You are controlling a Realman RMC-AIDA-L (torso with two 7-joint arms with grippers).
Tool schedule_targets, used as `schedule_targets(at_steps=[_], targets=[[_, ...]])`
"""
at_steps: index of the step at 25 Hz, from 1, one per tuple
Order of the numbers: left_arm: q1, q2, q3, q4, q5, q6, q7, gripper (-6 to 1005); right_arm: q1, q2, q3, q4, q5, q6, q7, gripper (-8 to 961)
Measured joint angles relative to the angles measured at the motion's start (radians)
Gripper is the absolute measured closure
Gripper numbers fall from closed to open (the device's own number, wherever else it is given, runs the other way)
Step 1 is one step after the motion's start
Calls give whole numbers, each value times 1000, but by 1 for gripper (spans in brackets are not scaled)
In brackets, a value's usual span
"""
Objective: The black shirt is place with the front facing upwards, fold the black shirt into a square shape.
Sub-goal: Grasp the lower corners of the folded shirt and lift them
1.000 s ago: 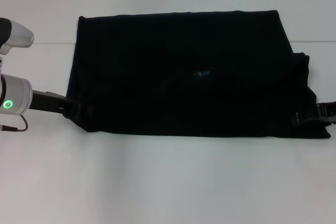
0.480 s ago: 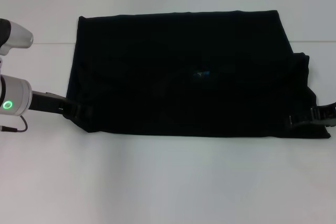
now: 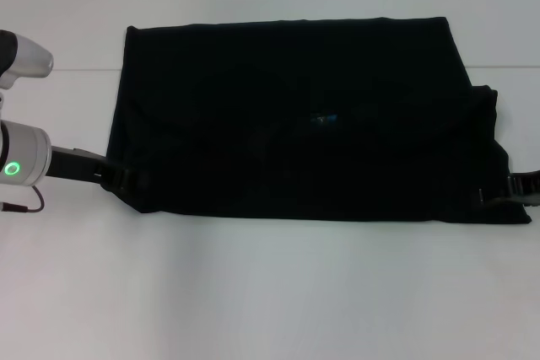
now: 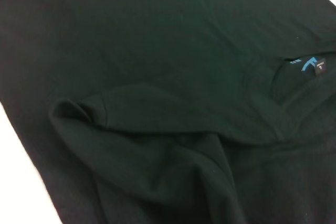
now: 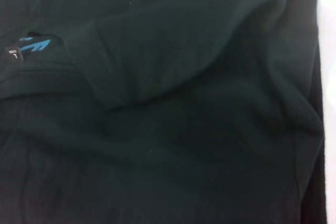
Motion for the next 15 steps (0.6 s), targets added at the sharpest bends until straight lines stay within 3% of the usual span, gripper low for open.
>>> schedule_targets(at_steps=[8,13,15], targets=[[0,0,0,0,0,1,-1,936,-3,-3,4,0,1,-1,0,303],[-1,0,0,0,0,1,-1,937,-3,-4,4,-1,1,0,-1,540],[-2,0,0,0,0,1,-1,937,-3,-4,4,-1,1,0,-1,705]])
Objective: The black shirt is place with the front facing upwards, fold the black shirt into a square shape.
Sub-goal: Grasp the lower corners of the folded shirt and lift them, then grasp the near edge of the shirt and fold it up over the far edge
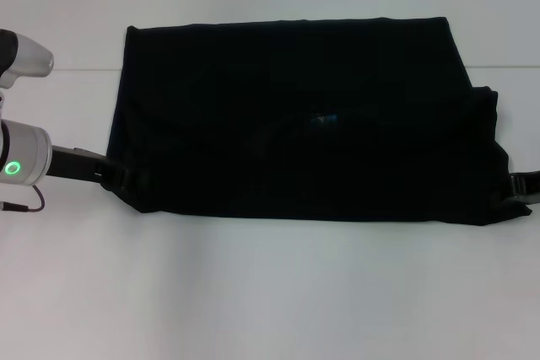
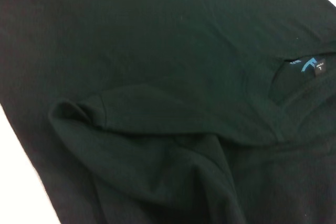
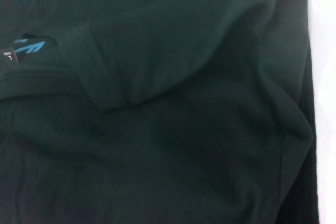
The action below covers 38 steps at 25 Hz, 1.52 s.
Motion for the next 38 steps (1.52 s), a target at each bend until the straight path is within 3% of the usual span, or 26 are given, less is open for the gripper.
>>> schedule_targets(at_steps=[1,7,12,13,17,21,26,33,38], targets=[[0,0,-1,0,0,0,0,937,0,0,0,0,0,0,0,787],[0,0,-8,0,0,4,4,936,0,-1,0,0,0,1,-11,900],[-3,4,-9,-1,0,47,1,936,-2,-16,0,-5,0,-27,-44,899],[-2,21,-11,-4,4,107,-36,936,-14,-33,0,-28,1,-104,-65,899],[-3,45,-11,-22,5,162,-58,937,-30,-40,0,-59,1,-168,-77,899],[-8,91,-12,-77,1,281,-71,937,-70,-51,2,-111,2,-338,-124,900],[-8,138,-20,-132,6,542,-61,937,-122,-54,1,-115,2,-531,-239,899],[14,136,-19,-142,37,784,-17,937,-191,-43,-9,-81,-7,-661,-381,899],[21,133,-28,-173,86,795,5,936,-210,-44,-5,-21,-6,-650,-427,899]])
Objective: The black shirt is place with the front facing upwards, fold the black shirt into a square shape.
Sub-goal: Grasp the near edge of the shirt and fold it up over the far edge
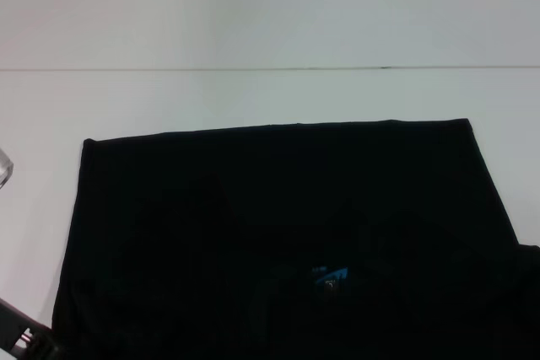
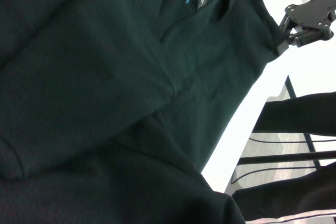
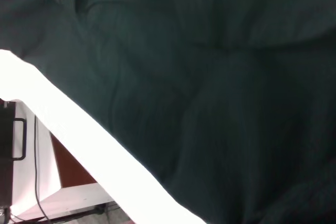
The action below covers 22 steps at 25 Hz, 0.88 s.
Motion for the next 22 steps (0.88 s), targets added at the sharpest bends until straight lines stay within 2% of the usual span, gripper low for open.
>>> schedule_targets(at_steps=[3,5,6,11,14,15,18,21,22], targets=[[3,1,-32,-2,-2,0,15,936,0,-2,21,25,19,15,-17,899],[3,4,-92,-2,-5,-7,21,936,3,-11,66,49,51,19,-30,899],[3,6,-131,-2,-5,-14,22,936,4,-17,84,59,65,20,-35,900],[0,19,-364,-8,-7,-115,14,936,8,-74,239,140,198,27,-30,900],[3,24,-533,-32,-14,-216,-11,936,-3,-90,339,160,281,89,9,900],[6,23,-577,-43,-25,-263,-20,937,-7,-91,367,164,309,117,19,900],[15,13,-622,-65,-75,-363,-26,937,-17,-88,431,203,407,220,31,900],[20,-22,-629,-83,-143,-492,-21,936,-14,-70,449,262,505,360,18,900],[20,-37,-629,-86,-162,-532,-16,936,-8,-56,449,271,532,408,9,900]])
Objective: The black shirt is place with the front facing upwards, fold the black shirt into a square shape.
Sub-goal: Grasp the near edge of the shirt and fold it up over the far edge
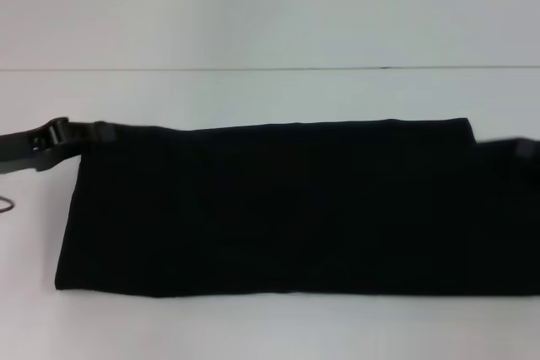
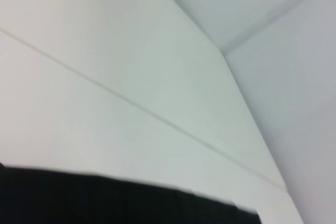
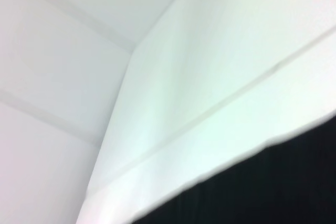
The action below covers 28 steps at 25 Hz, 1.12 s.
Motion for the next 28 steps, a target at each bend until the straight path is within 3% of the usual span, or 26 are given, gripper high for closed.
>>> schedule_targets(at_steps=[5,9,12,20,28], targets=[[-6,-69,4,-1,-75,-159,67,937,48,97,-3,9,80,225,-88,899],[-10,-99,5,-1,-124,-251,102,937,73,147,-2,9,145,343,-167,900],[-7,-107,6,-4,-179,-290,125,937,79,160,-2,12,209,381,-212,900],[-13,-135,6,-5,-248,-373,171,936,108,167,-14,18,274,446,-250,900],[-38,-168,7,-5,-278,-478,222,937,150,206,-42,24,278,603,-330,900]])
